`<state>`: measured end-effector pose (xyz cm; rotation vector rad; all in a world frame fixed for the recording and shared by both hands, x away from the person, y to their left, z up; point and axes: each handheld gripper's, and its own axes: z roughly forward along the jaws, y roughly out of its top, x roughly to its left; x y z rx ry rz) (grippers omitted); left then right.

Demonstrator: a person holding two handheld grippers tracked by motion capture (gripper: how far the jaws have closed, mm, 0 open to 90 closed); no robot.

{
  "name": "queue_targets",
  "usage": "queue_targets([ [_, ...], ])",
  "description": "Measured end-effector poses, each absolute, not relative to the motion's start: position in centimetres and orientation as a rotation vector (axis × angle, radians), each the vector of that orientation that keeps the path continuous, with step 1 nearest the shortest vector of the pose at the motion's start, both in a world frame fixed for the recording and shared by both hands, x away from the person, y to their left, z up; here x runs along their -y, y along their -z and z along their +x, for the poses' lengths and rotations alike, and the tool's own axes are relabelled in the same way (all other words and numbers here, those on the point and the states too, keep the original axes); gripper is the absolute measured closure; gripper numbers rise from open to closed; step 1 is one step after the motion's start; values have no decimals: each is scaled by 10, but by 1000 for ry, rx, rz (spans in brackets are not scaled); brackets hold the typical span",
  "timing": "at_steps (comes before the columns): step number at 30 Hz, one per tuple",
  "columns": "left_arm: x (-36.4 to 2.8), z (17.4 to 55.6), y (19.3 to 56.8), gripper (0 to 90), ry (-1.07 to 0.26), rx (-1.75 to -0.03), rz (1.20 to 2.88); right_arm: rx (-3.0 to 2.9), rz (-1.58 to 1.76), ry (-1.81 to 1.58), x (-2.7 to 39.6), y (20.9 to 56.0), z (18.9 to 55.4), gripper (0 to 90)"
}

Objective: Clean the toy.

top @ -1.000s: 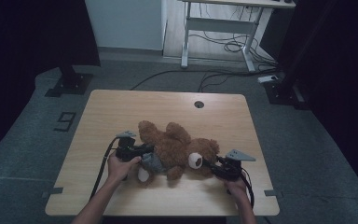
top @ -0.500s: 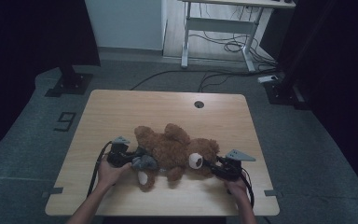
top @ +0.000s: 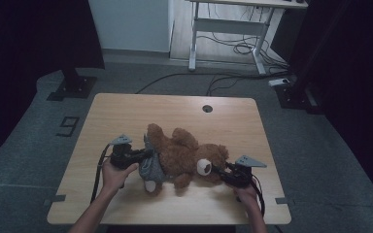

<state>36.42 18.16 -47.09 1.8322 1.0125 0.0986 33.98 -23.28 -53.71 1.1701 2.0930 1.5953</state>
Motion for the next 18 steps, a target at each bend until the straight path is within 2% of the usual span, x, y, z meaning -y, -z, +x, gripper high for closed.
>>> queue_targets([
  [4,-161,377,483,799,-7,-1025,1839,-2090,1178,-1597,233,537,340,542],
  [6,-153,382,491,799,-5,-1048,1854,-2086,1181,-1600,232,537,340,543],
  [18,-173,389,520,804,-11,-1186,1952,-2093,1170,-1596,232,537,339,543],
])
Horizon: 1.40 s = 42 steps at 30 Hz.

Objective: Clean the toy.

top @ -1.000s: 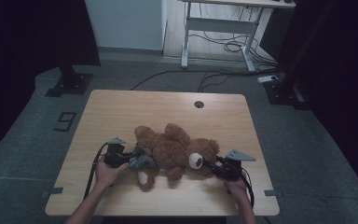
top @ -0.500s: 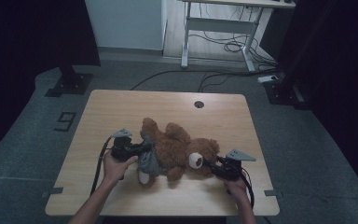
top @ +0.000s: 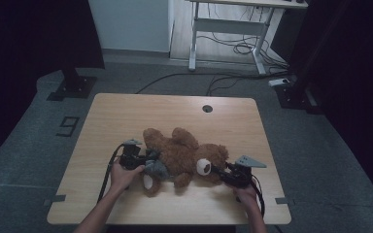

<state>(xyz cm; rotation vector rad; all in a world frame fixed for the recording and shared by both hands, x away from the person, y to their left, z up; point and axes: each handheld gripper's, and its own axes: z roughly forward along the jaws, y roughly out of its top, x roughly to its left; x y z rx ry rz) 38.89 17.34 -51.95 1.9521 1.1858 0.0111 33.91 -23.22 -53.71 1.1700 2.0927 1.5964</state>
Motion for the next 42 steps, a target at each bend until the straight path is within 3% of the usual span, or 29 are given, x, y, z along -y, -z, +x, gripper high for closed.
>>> queue_targets([
  [6,-188,386,524,803,-125,-1221,1987,-2091,1171,-1602,233,537,340,542],
  [10,-192,379,508,802,-129,-1129,1938,-2090,1174,-1604,233,537,340,543],
  [17,-167,375,472,801,-120,-996,1884,-2090,1182,-1609,234,538,340,542],
  [23,-143,389,486,800,-94,-1039,1911,-2087,1195,-1618,234,539,341,543],
  [30,-162,399,514,800,-4,-1151,1918,-2085,1183,-1620,233,539,341,544],
  [37,-181,394,516,800,-109,-1214,1999,-2096,1166,-1604,233,538,339,544],
  [42,-200,386,495,799,-168,-1187,1941,-2098,1165,-1600,233,537,339,543],
])
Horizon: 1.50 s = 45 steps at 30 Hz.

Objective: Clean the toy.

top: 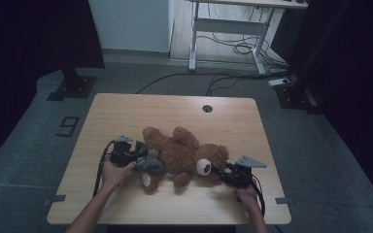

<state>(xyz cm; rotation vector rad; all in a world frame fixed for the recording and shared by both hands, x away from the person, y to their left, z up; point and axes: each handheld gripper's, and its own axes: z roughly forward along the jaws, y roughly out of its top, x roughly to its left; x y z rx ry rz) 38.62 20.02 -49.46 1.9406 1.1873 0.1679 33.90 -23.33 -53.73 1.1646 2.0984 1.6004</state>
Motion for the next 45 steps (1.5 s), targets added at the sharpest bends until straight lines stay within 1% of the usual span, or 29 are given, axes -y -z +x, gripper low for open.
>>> queue_targets([
  [3,-195,376,463,799,-237,-1056,1927,-2098,1165,-1605,234,538,340,543],
  [5,-187,372,446,798,-257,-1001,1915,-2098,1162,-1606,234,538,340,543],
  [8,-170,373,424,799,-272,-933,1893,-2098,1165,-1605,234,538,340,542],
  [10,-156,376,415,798,-287,-913,1882,-2098,1165,-1603,234,538,339,542],
  [14,-125,391,413,796,-252,-898,1901,-2095,1167,-1608,234,538,339,542],
  [17,-101,403,424,792,-225,-913,1948,-2092,1162,-1607,234,538,339,542],
  [19,-91,409,437,790,-229,-959,1997,-2093,1160,-1605,233,538,339,542],
  [20,-91,411,441,790,-225,-973,2000,-2093,1155,-1598,233,538,339,542],
  [23,-107,415,451,790,-191,-1022,1966,-2091,1150,-1593,232,538,338,543],
  [27,-134,415,452,790,-219,-1082,1965,-2092,1143,-1597,232,538,338,543],
  [30,-150,414,457,792,-265,-1131,1984,-2090,1144,-1594,232,537,338,543],
  [33,-168,412,464,791,-248,-1168,1959,-2091,1143,-1590,232,537,338,543],
  [35,-173,411,460,791,-259,-1173,1953,-2092,1145,-1594,232,537,338,543],
  [38,-172,411,451,791,-257,-1157,1936,-2092,1149,-1598,232,537,339,543],
  [40,-163,413,444,791,-257,-1133,1951,-2092,1148,-1595,232,537,339,543],
  [45,-126,419,435,792,-233,-1069,1996,-2092,1146,-1590,232,537,338,543],
])
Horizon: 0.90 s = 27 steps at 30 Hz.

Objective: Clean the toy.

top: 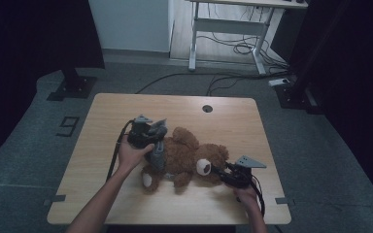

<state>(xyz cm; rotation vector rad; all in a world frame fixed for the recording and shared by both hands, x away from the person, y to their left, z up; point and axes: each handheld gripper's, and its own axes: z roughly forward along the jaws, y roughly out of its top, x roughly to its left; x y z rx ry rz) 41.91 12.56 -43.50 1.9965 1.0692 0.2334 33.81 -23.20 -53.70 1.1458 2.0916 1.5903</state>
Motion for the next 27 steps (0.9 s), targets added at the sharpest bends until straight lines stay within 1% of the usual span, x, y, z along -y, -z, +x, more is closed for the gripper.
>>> queue_targets([
  [1,-120,421,435,792,-223,-1065,2002,-2091,1145,-1590,232,537,338,543],
  [4,-98,431,445,791,-126,-1086,2031,-2091,1147,-1590,232,537,338,543],
  [6,-89,432,449,791,-83,-1083,2015,-2092,1146,-1585,232,537,338,544],
  [11,-75,425,445,792,-12,-1020,2006,-2093,1138,-1583,232,537,338,547],
  [15,-59,420,447,790,14,-982,2021,-2089,1130,-1581,231,537,338,548],
  [16,-52,417,449,789,14,-968,2034,-2090,1130,-1579,231,537,337,548],
  [19,-45,413,452,789,-59,-958,2076,-2089,1128,-1578,230,537,337,548],
  [24,-63,414,453,794,-62,-980,2050,-2093,1115,-1573,230,537,337,548],
  [27,-79,411,451,794,-116,-997,2030,-2099,1106,-1564,230,536,337,548],
])
